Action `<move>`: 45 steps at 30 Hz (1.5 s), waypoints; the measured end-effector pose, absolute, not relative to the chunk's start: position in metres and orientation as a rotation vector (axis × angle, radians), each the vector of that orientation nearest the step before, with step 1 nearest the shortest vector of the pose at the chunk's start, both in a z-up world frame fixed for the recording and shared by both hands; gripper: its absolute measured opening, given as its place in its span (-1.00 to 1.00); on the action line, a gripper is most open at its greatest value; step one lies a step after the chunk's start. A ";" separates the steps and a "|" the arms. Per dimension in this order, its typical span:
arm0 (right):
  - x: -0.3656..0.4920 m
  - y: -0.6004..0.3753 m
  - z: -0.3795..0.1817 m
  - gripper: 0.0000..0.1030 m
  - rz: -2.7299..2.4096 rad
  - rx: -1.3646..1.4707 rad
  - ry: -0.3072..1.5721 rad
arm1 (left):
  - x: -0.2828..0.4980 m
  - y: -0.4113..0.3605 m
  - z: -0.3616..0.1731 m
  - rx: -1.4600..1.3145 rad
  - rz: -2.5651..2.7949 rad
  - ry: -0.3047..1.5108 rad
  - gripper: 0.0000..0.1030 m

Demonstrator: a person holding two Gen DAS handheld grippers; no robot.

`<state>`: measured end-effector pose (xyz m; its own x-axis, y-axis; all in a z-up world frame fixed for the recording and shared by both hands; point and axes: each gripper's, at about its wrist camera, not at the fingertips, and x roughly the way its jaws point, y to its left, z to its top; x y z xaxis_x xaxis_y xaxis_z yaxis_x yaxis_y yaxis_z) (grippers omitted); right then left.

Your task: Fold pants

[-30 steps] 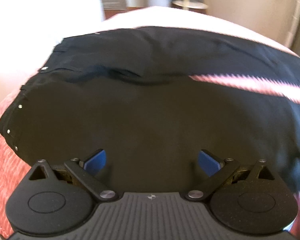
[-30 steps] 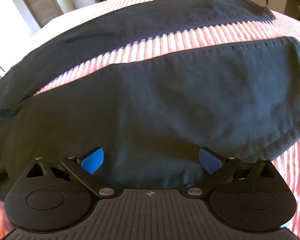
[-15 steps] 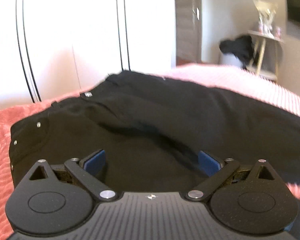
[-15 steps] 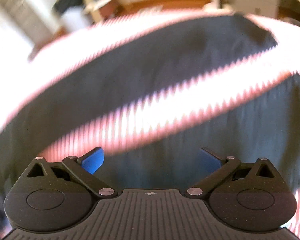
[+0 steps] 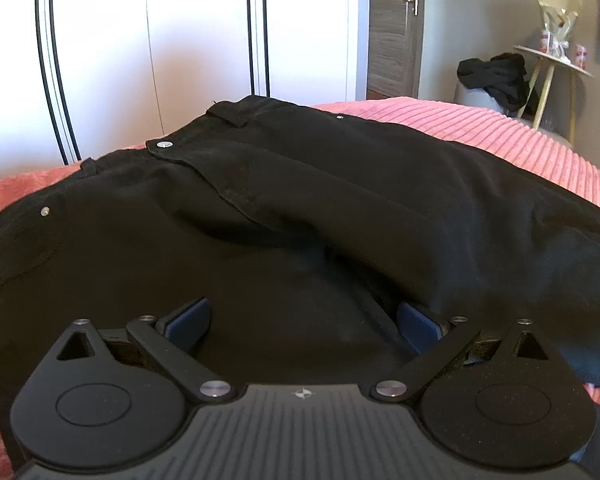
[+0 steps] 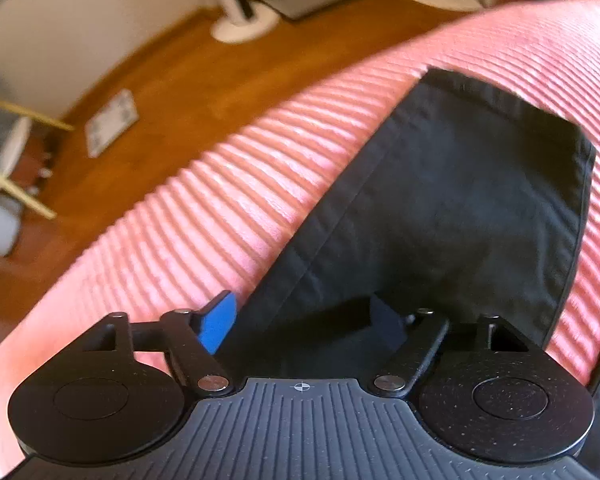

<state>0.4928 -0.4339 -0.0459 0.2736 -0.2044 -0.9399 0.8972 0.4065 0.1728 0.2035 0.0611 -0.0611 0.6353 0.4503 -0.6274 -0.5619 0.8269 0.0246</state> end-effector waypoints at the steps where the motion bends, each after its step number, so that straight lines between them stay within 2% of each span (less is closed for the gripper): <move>1: 0.497 -0.436 -0.048 0.62 -0.892 0.827 1.028 | 0.204 0.062 -0.061 -0.181 0.583 0.664 0.93; 2: 0.501 -0.437 -0.051 0.58 -0.914 0.801 1.041 | 0.203 0.061 -0.062 -0.181 0.583 0.663 0.93; 5: 0.500 -0.436 -0.052 0.30 -0.965 0.769 1.043 | 0.200 0.065 -0.067 -0.194 0.576 0.661 0.93; 6: 0.498 -0.434 -0.051 0.10 -0.968 0.750 1.035 | 0.200 0.066 -0.067 -0.199 0.573 0.661 0.93; 7: 0.495 -0.431 -0.049 -0.29 -0.949 0.725 1.025 | 0.201 0.067 -0.067 -0.202 0.570 0.661 0.93; 9: 0.478 -0.427 -0.041 -0.79 -0.857 0.730 0.973 | 0.200 0.068 -0.066 -0.209 0.561 0.660 0.93; 10: 0.465 -0.424 -0.036 -0.84 -0.814 0.721 0.937 | 0.200 0.070 -0.065 -0.217 0.555 0.656 0.93; 12: 0.430 -0.419 -0.025 -0.85 -0.716 0.689 0.870 | 0.198 0.074 -0.063 -0.240 0.543 0.648 0.92; 17: 0.281 -0.391 0.005 -0.85 -0.513 0.664 0.674 | 0.182 0.094 -0.043 -0.385 0.525 0.583 0.92; 20: 0.196 -0.375 -0.024 -0.85 -0.475 0.666 0.665 | 0.172 0.102 -0.022 -0.410 0.428 0.480 0.92; 23: 0.154 -0.378 -0.074 -0.85 -0.464 0.743 0.735 | 0.175 0.111 -0.005 -0.522 0.241 0.447 0.92; 27: 0.129 -0.387 -0.082 -0.82 -0.410 0.853 0.674 | 0.228 0.128 -0.004 -0.667 0.038 0.570 0.91; 30: 0.132 -0.389 -0.079 -0.73 -0.393 0.789 0.695 | 0.278 0.125 -0.009 -0.675 -0.016 0.684 0.82; 31: 0.134 -0.388 -0.077 -0.65 -0.403 0.739 0.706 | 0.295 0.124 -0.014 -0.687 -0.017 0.727 0.81; 32: 0.135 -0.384 -0.071 -0.57 -0.417 0.689 0.708 | 0.308 0.123 -0.020 -0.705 -0.017 0.765 0.70; 34: 0.139 -0.379 -0.062 -0.25 -0.466 0.597 0.699 | 0.338 0.119 -0.034 -0.728 0.021 0.844 0.58; 36: 0.148 -0.378 -0.056 -0.16 -0.490 0.553 0.698 | 0.354 0.117 -0.039 -0.715 0.050 0.862 0.40; 37: 0.155 -0.382 -0.058 -0.15 -0.498 0.547 0.704 | 0.363 0.113 -0.038 -0.697 0.040 0.866 0.05; 38: 0.162 -0.383 -0.057 -0.15 -0.499 0.546 0.704 | 0.367 0.110 -0.037 -0.687 0.029 0.873 -0.60; 39: 0.168 -0.384 -0.056 -0.33 -0.497 0.541 0.710 | 0.372 0.108 -0.037 -0.689 0.019 0.897 -0.82; 40: 0.172 -0.387 -0.055 -0.59 -0.488 0.549 0.713 | 0.373 0.110 -0.037 -0.709 0.017 0.913 -0.87; 42: 0.174 -0.396 -0.048 -0.69 -0.477 0.597 0.695 | 0.363 0.115 -0.028 -0.737 0.004 0.870 -0.92; 45: 0.148 -0.417 -0.020 -0.71 -0.413 0.725 0.566 | 0.318 0.120 0.007 -0.768 -0.033 0.718 -0.93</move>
<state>0.1481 -0.4174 -0.0201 0.7745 -0.1581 -0.6125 0.5351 0.6802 0.5011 0.3177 0.1201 0.0069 0.7644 -0.2787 -0.5814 -0.2238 0.7310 -0.6446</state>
